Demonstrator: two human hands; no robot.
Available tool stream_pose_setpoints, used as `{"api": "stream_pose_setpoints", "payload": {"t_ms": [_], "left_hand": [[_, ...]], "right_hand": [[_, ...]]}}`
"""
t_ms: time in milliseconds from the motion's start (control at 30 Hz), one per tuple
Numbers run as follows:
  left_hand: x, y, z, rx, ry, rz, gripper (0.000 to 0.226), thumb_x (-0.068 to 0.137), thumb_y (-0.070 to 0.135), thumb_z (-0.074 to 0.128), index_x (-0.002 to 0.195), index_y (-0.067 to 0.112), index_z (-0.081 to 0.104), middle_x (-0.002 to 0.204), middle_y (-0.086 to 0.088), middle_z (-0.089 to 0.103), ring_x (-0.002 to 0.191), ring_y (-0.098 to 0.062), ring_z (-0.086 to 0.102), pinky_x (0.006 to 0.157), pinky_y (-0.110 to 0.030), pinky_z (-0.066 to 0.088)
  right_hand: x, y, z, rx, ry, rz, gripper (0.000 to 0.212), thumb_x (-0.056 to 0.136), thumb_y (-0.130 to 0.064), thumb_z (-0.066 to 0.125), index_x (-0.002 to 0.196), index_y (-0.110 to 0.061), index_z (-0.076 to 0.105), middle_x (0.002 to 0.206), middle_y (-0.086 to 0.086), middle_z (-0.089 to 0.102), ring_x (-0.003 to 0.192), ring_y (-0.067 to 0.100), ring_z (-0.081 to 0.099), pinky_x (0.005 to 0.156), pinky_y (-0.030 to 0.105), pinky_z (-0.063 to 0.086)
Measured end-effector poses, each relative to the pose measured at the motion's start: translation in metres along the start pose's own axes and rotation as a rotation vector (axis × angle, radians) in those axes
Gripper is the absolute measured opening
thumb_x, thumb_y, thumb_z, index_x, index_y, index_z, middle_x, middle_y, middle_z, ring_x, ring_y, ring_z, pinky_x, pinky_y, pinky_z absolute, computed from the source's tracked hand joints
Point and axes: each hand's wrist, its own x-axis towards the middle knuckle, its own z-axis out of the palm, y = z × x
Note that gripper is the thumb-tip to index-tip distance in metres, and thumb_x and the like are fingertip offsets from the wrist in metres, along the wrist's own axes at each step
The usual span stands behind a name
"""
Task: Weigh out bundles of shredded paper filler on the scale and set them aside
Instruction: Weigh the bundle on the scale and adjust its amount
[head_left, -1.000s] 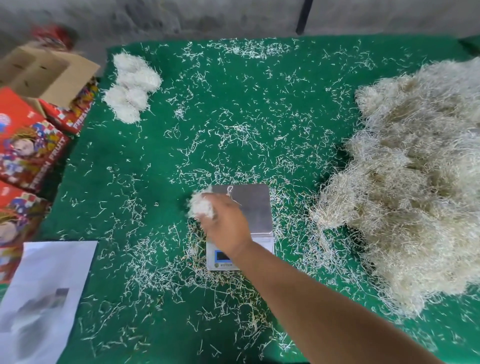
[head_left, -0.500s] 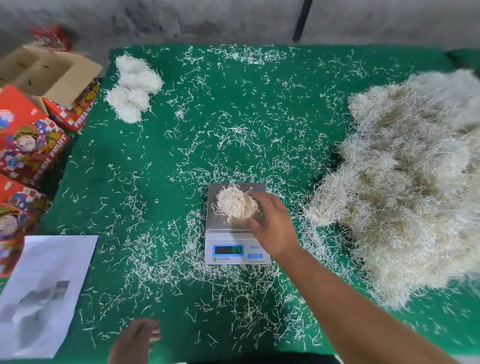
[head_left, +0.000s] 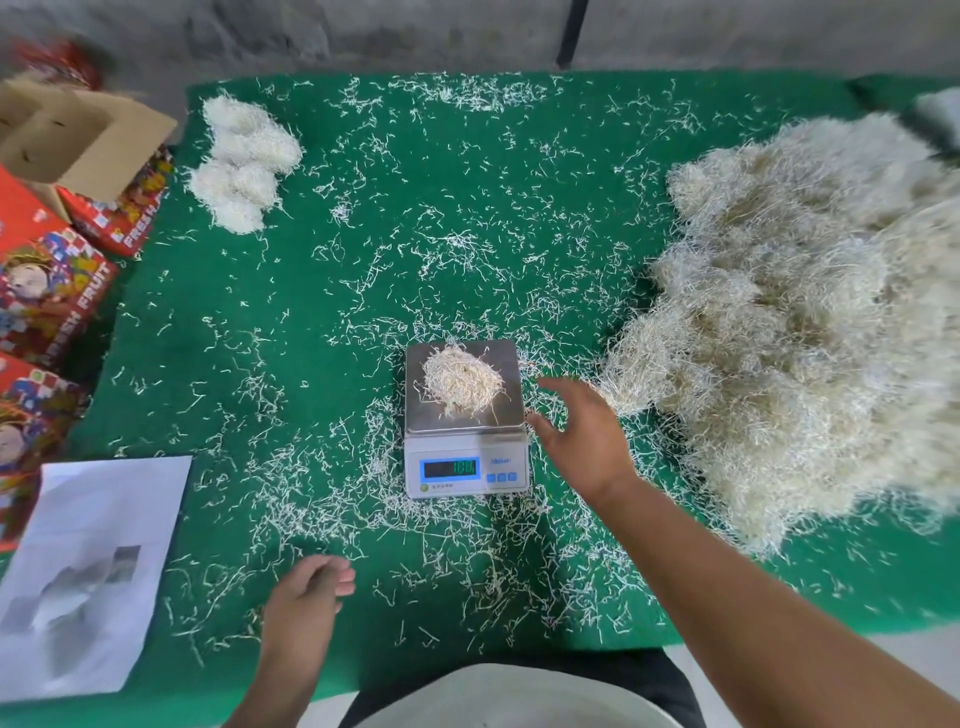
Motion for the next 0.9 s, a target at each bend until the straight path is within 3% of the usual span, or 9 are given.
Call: {"api": "stream_pose_setpoints", "payload": {"t_ms": [333, 467, 600, 667, 733, 767, 867, 900], "left_hand": [[-0.004, -0.015, -0.008, -0.059, 0.008, -0.074, 0.016, 0.104, 0.011, 0.055, 0.101, 0.012, 0.071, 0.097, -0.005, 0.077, 0.094, -0.025, 0.072, 0.087, -0.045, 0.055], [-0.004, -0.02, -0.012, -0.034, 0.025, -0.073, 0.017, 0.103, 0.01, 0.057, 0.098, 0.014, 0.072, 0.094, -0.004, 0.078, 0.093, -0.026, 0.073, 0.084, -0.045, 0.056], [-0.005, -0.003, -0.007, 0.072, 0.046, 0.008, 0.008, 0.101, 0.028, 0.065, 0.107, 0.023, 0.067, 0.102, 0.003, 0.074, 0.1, -0.025, 0.07, 0.093, -0.048, 0.053], [0.002, 0.023, 0.0, 0.204, 0.02, 0.155, 0.036, 0.093, 0.049, 0.07, 0.122, 0.032, 0.057, 0.116, 0.009, 0.065, 0.112, -0.02, 0.064, 0.091, -0.044, 0.051], [0.018, 0.063, 0.016, 0.308, -0.008, 0.326, 0.069, 0.084, 0.063, 0.072, 0.14, 0.035, 0.044, 0.135, 0.008, 0.052, 0.124, -0.016, 0.054, 0.101, -0.048, 0.049], [0.029, 0.086, 0.028, 0.349, -0.022, 0.414, 0.082, 0.08, 0.065, 0.075, 0.146, 0.035, 0.038, 0.143, 0.008, 0.044, 0.13, -0.015, 0.048, 0.108, -0.049, 0.046], [0.068, 0.156, 0.07, 0.466, -0.108, 0.655, 0.106, 0.07, 0.067, 0.082, 0.155, 0.036, 0.027, 0.159, 0.017, 0.024, 0.145, -0.015, 0.032, 0.118, -0.047, 0.033], [0.08, 0.178, 0.084, 0.51, -0.141, 0.709, 0.112, 0.068, 0.07, 0.083, 0.157, 0.035, 0.024, 0.162, 0.017, 0.02, 0.149, -0.017, 0.028, 0.121, -0.048, 0.029]], "right_hand": [[0.006, -0.002, 0.007, 0.009, -0.005, -0.007, 0.048, 0.098, -0.024, 0.075, 0.143, -0.022, 0.06, 0.145, 0.0, 0.062, 0.126, 0.022, 0.063, 0.115, 0.037, 0.047], [0.01, -0.005, 0.01, 0.019, -0.042, 0.015, 0.049, 0.098, -0.024, 0.074, 0.145, -0.022, 0.059, 0.144, 0.001, 0.062, 0.118, 0.024, 0.066, 0.112, 0.042, 0.05], [-0.001, 0.001, 0.003, 0.014, -0.067, 0.057, 0.05, 0.099, -0.023, 0.073, 0.147, -0.019, 0.056, 0.149, 0.001, 0.06, 0.122, 0.018, 0.061, 0.117, 0.036, 0.045], [-0.014, 0.008, -0.003, 0.013, -0.073, 0.106, 0.05, 0.1, -0.023, 0.072, 0.147, -0.021, 0.056, 0.151, -0.001, 0.058, 0.135, 0.018, 0.056, 0.119, 0.035, 0.039], [-0.029, 0.017, -0.01, -0.016, -0.072, 0.132, 0.05, 0.1, -0.025, 0.071, 0.147, -0.022, 0.056, 0.151, -0.003, 0.058, 0.14, 0.017, 0.054, 0.12, 0.033, 0.036], [-0.037, 0.022, -0.014, -0.03, -0.075, 0.142, 0.05, 0.1, -0.026, 0.071, 0.148, -0.022, 0.056, 0.151, -0.003, 0.059, 0.136, 0.016, 0.058, 0.121, 0.034, 0.039], [-0.063, 0.034, -0.025, -0.011, -0.091, 0.191, 0.047, 0.1, -0.027, 0.07, 0.145, -0.027, 0.059, 0.142, -0.009, 0.064, 0.099, 0.002, 0.066, 0.109, 0.039, 0.053], [-0.073, 0.038, -0.028, -0.011, -0.087, 0.198, 0.045, 0.099, -0.027, 0.071, 0.143, -0.028, 0.06, 0.135, -0.011, 0.067, 0.1, 0.0, 0.065, 0.107, 0.036, 0.054]]}}
